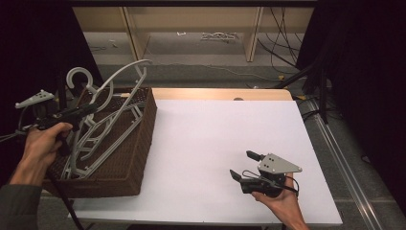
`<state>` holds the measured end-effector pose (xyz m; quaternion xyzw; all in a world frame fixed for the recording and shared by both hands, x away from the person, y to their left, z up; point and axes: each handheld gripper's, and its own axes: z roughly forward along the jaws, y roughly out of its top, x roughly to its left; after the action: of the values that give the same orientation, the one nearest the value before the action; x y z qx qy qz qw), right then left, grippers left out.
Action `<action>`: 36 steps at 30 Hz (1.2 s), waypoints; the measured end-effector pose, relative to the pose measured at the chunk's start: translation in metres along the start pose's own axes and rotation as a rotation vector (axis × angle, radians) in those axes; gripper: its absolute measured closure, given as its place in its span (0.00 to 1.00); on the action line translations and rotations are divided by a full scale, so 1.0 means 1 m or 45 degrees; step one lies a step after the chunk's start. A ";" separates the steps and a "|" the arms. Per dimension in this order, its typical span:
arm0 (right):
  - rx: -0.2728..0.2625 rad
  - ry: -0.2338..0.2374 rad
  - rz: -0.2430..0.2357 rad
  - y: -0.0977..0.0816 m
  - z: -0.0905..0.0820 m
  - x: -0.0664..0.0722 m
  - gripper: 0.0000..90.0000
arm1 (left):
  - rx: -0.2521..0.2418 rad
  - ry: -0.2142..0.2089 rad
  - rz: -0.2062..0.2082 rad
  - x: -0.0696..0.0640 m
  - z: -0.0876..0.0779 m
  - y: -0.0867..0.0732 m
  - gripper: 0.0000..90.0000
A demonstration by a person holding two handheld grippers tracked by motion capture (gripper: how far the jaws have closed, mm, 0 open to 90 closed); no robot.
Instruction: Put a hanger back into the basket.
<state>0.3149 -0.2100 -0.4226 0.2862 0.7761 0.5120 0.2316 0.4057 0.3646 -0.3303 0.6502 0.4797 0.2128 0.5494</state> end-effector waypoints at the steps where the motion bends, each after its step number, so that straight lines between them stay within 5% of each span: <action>1: 0.001 0.000 0.000 0.000 0.000 0.000 0.21 | 0.000 0.010 0.000 0.003 -0.001 -0.001 0.88; 8: 0.013 0.009 0.003 -0.001 0.001 0.000 0.21 | 0.000 -0.003 0.031 0.016 -0.009 -0.011 0.88; 19: 0.013 0.010 -0.001 -0.002 0.002 0.000 0.21 | 0.085 0.000 0.063 0.029 -0.014 -0.034 0.88; 29: 0.031 0.017 0.008 -0.002 0.002 0.000 0.19 | 0.132 0.004 0.044 0.038 -0.013 -0.049 0.88; 36: 0.035 0.020 0.005 -0.002 0.002 0.000 0.19 | 0.263 0.029 0.086 0.036 0.000 -0.059 0.88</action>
<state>0.3159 -0.2094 -0.4252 0.2869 0.7842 0.5041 0.2203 0.3988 0.3915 -0.3930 0.7166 0.4832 0.1880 0.4665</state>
